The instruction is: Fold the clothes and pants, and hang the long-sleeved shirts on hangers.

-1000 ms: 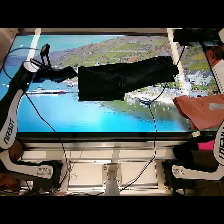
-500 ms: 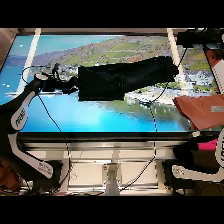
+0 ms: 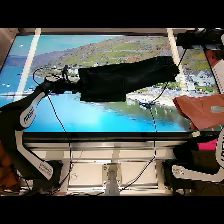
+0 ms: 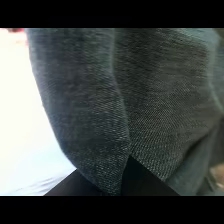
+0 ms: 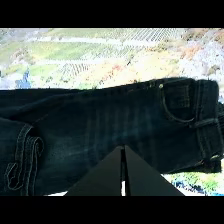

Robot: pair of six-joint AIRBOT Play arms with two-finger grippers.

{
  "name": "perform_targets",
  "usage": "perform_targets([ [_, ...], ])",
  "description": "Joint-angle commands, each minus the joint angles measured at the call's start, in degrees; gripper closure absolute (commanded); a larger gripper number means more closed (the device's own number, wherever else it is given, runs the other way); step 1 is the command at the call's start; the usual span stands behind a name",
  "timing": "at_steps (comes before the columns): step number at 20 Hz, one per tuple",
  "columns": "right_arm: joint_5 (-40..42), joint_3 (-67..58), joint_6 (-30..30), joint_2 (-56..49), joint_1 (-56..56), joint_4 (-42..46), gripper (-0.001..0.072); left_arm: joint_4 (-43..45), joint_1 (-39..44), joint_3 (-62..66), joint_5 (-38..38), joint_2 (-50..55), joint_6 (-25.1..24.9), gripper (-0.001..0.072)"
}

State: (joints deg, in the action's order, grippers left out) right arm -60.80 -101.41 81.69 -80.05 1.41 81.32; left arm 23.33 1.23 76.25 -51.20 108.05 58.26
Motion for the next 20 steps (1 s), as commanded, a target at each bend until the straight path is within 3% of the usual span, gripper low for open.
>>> perform_targets([
  [1,0.87,4.63,0.04,-0.02,0.02,-0.37,0.0686,-3.69,0.87,3.26,-8.09,-0.48,-1.7,0.0687],
  [3,3.43,9.09,0.02,-0.02,-0.02,-2.62,0.0686,-3.67,0.15,5.62,-13.64,-2.64,-1.68,0.0688],
  [6,8.98,14.95,-0.98,-0.02,-0.04,-13.07,0.0687,-2.23,-0.94,6.16,-16.31,-9.88,-0.76,0.0688],
  [10,13.62,17.53,-0.85,-2.89,-2.51,-24.11,0.0686,5.42,-1.22,6.14,-17.92,-20.41,8.98,0.0688],
  [15,20.68,17.53,-0.02,-13.16,-18.12,-25.68,0.0686,4.94,-1.22,6.14,-17.44,-30.32,10.82,0.0687],
  [20,24.55,17.51,7.26,-22.43,-33.22,-26.97,0.0687,4.94,-0.83,6.1,-12.35,-32.37,15.8,0.0687],
])
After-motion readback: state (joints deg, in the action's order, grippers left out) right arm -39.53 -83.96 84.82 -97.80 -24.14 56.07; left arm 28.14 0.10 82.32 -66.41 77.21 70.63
